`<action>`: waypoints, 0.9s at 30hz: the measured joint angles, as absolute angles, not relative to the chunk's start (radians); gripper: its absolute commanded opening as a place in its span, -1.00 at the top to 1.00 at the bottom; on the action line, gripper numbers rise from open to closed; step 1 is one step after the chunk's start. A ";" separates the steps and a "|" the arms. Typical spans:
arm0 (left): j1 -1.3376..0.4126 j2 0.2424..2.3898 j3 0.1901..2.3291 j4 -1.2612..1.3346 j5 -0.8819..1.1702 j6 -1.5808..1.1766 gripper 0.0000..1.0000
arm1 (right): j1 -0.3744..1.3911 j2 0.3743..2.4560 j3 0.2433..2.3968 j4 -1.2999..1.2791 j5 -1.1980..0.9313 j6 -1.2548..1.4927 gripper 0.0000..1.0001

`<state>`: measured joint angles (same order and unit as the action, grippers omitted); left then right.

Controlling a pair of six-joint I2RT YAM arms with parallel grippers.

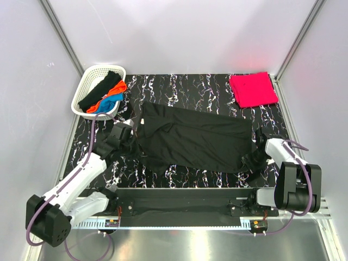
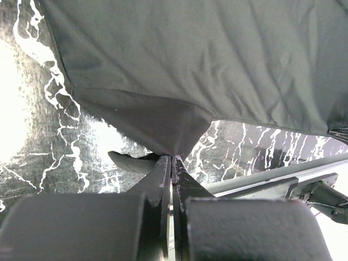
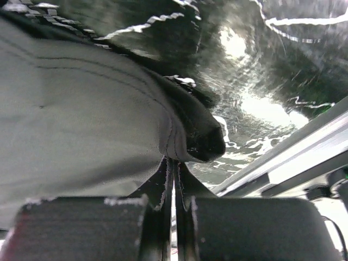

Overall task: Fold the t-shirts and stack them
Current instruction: Fold the tshirt

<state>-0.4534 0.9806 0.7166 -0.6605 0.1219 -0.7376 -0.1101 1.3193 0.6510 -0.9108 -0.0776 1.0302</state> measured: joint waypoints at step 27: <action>-0.341 1.609 1.378 -0.654 0.055 -0.545 1.00 | -0.108 1.727 1.195 -0.891 -0.073 0.538 1.00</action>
